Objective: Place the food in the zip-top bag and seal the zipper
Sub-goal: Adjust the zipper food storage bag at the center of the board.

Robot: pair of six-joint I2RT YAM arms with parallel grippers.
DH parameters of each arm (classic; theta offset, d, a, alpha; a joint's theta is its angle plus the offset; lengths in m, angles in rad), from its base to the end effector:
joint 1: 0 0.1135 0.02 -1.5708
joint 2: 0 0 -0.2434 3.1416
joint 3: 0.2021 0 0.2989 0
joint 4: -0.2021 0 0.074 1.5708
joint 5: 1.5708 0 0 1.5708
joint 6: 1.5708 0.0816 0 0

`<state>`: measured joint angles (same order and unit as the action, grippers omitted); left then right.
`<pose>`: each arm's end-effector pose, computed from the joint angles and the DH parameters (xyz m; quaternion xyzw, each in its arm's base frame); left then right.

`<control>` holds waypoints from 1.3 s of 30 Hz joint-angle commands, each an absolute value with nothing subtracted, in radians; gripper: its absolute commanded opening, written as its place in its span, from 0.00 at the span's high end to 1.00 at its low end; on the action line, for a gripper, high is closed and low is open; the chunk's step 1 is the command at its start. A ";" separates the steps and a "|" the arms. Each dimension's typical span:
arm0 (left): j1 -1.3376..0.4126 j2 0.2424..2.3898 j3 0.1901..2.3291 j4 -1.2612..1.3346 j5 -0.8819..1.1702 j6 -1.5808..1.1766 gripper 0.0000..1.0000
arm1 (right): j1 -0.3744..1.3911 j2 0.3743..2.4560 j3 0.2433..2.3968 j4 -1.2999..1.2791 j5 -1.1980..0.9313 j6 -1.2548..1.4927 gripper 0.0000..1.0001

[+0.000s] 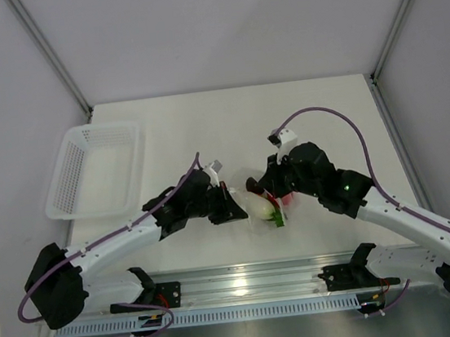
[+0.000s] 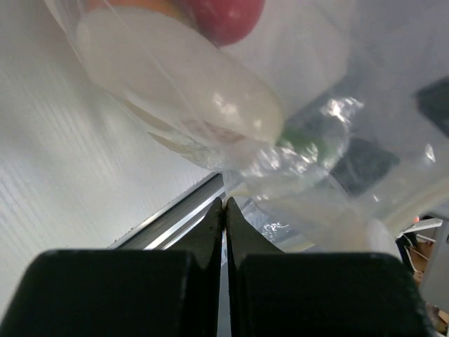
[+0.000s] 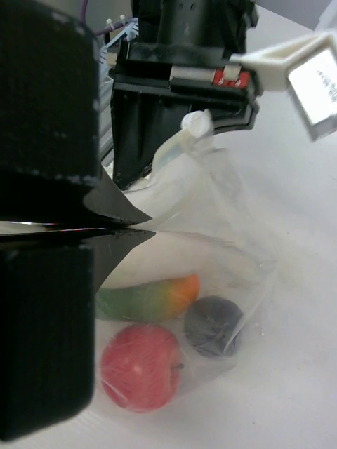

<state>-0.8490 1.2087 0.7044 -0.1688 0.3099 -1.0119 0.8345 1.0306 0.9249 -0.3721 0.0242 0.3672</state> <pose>0.2045 -0.2700 0.1576 -0.0057 0.8927 -0.4269 0.1447 0.2234 0.2435 0.2795 -0.1917 0.8325 0.2853 0.4345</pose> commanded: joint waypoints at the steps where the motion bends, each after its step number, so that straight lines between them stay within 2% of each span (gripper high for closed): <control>1: -0.854 1.137 0.801 -0.238 0.226 -0.893 1.00 | 0.834 1.005 0.977 -0.394 -0.017 0.399 1.00; 16: -0.853 1.091 1.029 -0.339 0.342 -0.698 1.00 | 0.880 0.974 1.055 -0.439 -0.181 0.481 1.00; 20: -0.853 1.088 1.023 -0.341 0.359 -0.689 0.99 | 0.885 0.985 1.039 -0.381 -0.225 0.537 1.00; 34: -0.845 1.085 0.914 -0.288 0.350 -0.716 0.99 | 0.896 1.028 0.962 -0.328 -0.163 0.611 1.00; 37: -0.839 1.078 0.910 -0.290 0.351 -0.707 1.00 | 0.896 1.029 0.968 -0.363 -0.135 0.577 0.93; 39: -0.835 1.077 0.908 -0.293 0.360 -0.698 0.99 | 0.894 1.032 0.982 -0.392 -0.127 0.557 0.84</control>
<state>-0.8433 1.1042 0.9104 -0.3313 0.3473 -0.7235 0.8890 1.0325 0.9527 -0.3836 -0.1558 0.5922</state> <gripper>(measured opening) 0.005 0.132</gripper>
